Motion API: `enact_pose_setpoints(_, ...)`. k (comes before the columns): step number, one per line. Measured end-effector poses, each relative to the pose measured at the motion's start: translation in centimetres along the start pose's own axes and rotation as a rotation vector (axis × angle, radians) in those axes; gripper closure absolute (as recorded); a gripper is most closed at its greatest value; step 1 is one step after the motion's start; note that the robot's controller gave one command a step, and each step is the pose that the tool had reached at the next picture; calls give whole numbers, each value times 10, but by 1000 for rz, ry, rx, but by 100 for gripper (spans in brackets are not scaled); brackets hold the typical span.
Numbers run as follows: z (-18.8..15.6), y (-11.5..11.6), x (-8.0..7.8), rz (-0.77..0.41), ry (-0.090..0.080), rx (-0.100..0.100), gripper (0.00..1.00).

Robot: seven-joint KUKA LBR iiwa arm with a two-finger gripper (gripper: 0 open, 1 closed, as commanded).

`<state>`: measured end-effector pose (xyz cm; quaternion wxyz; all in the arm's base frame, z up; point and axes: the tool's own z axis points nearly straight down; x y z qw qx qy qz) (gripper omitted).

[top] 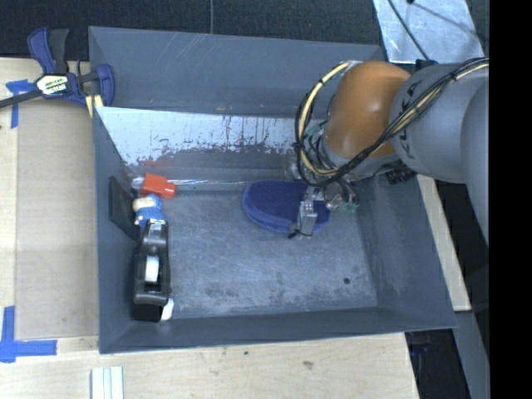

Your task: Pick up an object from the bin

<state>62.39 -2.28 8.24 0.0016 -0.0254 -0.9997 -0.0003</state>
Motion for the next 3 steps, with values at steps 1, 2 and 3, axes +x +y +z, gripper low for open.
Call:
enact_pose_setpoints(1, -5, 1, -2, -2, -8, -1, 100)
enact_pose_setpoints(2, 5, -2, 11, -61, -27, -2, 100)
enact_pose_setpoints(3, -138, 50, 51, -55, -14, -1, 100)
